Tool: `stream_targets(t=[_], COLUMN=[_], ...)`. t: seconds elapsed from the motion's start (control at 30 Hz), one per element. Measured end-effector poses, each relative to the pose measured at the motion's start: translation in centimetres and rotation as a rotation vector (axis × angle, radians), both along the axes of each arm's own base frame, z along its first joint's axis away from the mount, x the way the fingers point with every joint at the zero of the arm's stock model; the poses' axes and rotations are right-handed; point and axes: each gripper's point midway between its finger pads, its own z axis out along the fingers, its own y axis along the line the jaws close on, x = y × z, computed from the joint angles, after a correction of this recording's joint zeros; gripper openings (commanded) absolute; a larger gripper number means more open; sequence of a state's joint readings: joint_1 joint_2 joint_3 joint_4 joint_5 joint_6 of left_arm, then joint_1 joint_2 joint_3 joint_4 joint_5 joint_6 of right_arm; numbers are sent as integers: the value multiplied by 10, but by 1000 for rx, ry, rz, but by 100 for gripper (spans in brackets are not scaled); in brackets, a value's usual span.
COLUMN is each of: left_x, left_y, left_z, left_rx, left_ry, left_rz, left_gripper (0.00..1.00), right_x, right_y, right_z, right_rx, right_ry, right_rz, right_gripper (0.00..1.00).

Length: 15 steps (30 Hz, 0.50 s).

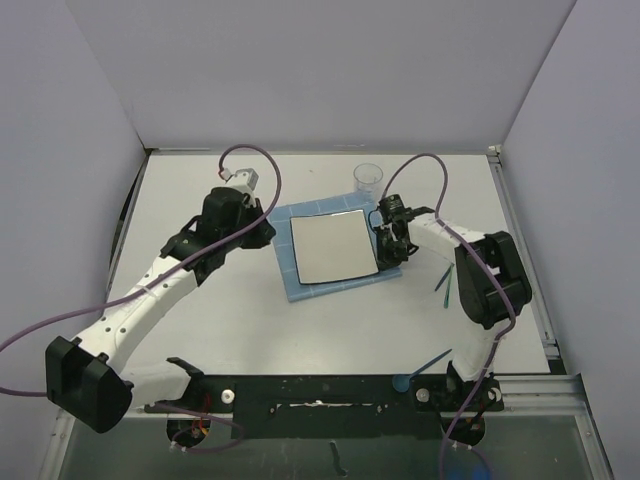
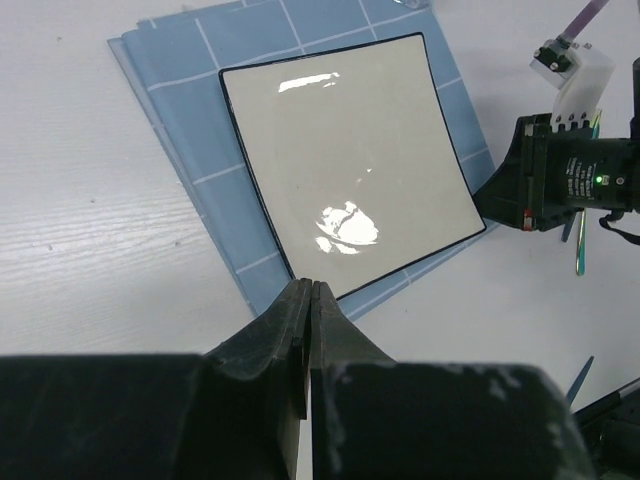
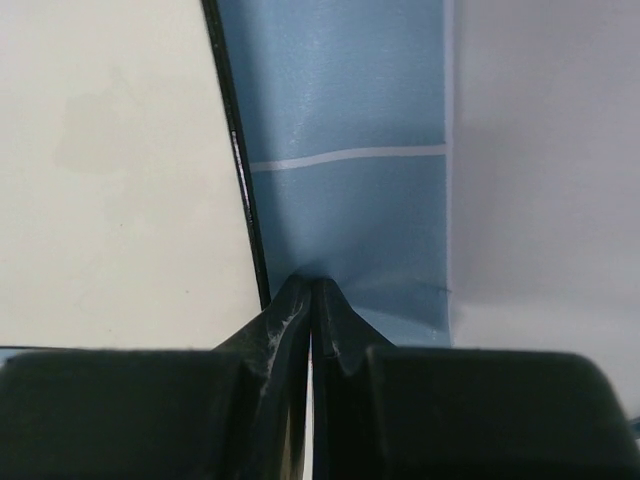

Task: Set the dinner table for one person
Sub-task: Adjust the napkin at the center of the board.

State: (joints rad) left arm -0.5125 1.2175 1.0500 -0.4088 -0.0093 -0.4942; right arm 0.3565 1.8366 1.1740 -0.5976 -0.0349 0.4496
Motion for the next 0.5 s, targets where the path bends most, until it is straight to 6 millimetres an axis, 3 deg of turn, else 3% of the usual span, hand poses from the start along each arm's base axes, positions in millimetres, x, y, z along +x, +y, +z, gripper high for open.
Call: stream_targets(t=[0.5], left_x=[-14], left_y=[26], left_z=[41], left_rx=[-58], left_ry=[-85], left_rz=[38], left_gripper=[0], right_x=[-44], right_y=[66], right_z=[0], right_rx=[-9], right_ry=[23], right_rz=[138], right_gripper=[0])
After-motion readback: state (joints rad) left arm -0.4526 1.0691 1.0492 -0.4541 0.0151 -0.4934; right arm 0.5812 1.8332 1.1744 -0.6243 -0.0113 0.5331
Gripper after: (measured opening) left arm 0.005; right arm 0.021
